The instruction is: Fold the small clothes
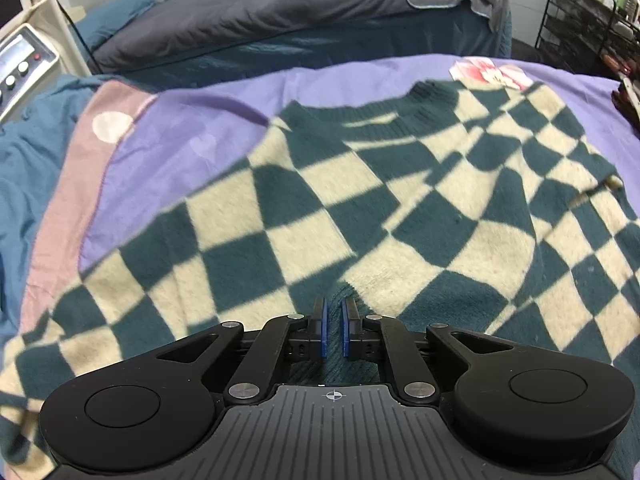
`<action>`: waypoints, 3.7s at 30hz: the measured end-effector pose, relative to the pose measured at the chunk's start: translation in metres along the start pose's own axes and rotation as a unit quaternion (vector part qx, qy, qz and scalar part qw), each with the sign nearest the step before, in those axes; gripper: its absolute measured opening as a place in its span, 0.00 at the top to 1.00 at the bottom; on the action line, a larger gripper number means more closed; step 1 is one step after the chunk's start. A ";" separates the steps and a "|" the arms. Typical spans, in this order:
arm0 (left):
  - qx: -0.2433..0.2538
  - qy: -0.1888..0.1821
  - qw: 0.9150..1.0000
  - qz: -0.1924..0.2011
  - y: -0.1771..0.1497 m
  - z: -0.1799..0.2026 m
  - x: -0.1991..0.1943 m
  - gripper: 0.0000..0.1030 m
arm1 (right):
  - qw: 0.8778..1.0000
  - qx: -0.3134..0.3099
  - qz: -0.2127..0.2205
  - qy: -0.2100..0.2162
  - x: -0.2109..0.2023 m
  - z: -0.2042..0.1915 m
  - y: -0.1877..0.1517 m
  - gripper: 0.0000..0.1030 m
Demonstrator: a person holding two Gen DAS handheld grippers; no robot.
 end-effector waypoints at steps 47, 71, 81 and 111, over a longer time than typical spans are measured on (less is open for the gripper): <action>-0.058 -0.014 0.997 -0.054 0.034 -0.060 0.068 0.52 | 0.993 -0.049 0.040 -0.102 0.062 0.042 0.054 0.40; -0.187 0.058 0.978 -0.073 -0.048 -0.125 0.025 0.00 | 0.997 0.032 -0.008 0.066 0.063 -0.014 0.073 0.53; -0.197 0.066 0.977 -0.039 -0.047 -0.114 0.002 0.00 | 0.996 0.052 0.000 0.069 0.037 -0.023 0.066 0.36; -0.031 -0.102 0.994 0.001 0.018 -0.136 0.064 0.30 | 0.988 0.132 -0.066 0.039 -0.035 0.008 -0.036 0.23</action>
Point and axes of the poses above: each gripper's, at about its wrist camera, not at the fingertips, and x roughly the way its jaws point, z to its right, y to its top, the point moved 10 cm from there along x, roughly the way its jaws point, and after that the axes turned 11 degrees about x, right-handed, at the moved point
